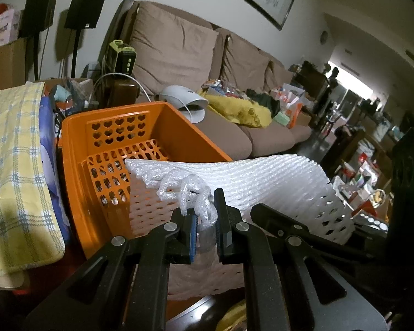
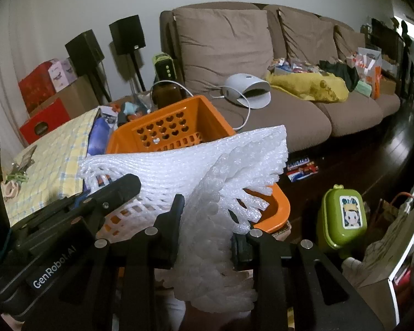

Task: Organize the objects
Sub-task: 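Lower the folded foam sheet with both grippers into the orange basket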

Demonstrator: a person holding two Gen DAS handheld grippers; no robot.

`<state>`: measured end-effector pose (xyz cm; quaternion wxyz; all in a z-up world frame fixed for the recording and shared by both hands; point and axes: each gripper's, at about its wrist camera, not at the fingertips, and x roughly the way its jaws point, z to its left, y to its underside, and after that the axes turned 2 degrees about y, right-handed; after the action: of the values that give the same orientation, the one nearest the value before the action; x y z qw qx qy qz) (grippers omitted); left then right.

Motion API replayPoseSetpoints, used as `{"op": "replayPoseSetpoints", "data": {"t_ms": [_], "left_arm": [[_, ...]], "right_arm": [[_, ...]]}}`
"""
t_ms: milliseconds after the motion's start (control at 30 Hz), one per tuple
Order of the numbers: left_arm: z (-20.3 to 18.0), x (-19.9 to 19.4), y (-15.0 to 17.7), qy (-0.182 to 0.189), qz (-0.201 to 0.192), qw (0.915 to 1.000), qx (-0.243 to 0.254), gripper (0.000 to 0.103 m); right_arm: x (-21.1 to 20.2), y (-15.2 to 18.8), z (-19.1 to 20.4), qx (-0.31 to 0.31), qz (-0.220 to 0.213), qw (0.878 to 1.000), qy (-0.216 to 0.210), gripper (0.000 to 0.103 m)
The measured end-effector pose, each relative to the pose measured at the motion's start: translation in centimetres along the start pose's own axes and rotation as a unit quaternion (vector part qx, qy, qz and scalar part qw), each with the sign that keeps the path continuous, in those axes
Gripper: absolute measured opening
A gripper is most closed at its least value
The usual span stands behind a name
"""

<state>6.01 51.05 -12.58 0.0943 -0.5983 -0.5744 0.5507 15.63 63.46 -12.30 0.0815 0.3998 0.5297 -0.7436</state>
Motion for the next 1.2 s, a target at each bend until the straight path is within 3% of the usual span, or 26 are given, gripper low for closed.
{"op": "replayPoseSetpoints", "data": {"t_ms": [633, 1200], "left_arm": [[0.1, 1.5, 0.5, -0.009, 0.042, 0.999, -0.012, 0.01], [0.2, 1.9, 0.0, -0.007, 0.032, 0.9993, -0.017, 0.01]], "right_arm": [[2.5, 0.3, -0.1, 0.002, 0.059, 0.998, 0.01, 0.028], [3.5, -0.8, -0.6, 0.001, 0.072, 0.997, 0.005, 0.028]]}}
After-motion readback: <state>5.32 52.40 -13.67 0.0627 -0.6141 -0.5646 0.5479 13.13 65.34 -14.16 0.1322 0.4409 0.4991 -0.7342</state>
